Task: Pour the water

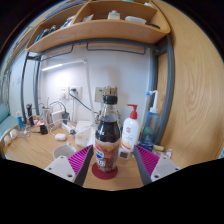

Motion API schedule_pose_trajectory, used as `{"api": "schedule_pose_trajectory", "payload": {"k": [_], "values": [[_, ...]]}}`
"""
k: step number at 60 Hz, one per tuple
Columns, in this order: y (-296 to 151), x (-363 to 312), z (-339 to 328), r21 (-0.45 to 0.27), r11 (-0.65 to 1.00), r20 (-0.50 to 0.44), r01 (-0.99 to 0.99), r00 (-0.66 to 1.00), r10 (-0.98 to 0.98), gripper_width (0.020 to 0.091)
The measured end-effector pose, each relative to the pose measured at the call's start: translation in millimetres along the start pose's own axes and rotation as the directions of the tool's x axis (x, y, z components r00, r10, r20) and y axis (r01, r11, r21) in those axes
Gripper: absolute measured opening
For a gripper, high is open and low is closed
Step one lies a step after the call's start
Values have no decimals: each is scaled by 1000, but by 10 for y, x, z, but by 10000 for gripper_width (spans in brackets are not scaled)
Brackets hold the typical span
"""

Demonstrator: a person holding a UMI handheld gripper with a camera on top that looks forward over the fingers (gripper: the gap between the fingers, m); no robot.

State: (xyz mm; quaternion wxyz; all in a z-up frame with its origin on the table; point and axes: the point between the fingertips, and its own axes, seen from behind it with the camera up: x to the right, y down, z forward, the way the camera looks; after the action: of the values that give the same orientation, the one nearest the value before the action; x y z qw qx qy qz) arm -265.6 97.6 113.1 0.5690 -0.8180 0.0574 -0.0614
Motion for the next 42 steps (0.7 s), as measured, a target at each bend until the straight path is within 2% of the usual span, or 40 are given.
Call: {"api": "schedule_pose_trajectory", "payload": {"k": [8,21,42], "values": [[-82,27,-461,14,1000,-45,-24,999,24,830],[-262,40,-1123,48,997,-66,-63,996,67,832],[-364,221,-1791,121,987,-85,-103,990,114,835]]}}
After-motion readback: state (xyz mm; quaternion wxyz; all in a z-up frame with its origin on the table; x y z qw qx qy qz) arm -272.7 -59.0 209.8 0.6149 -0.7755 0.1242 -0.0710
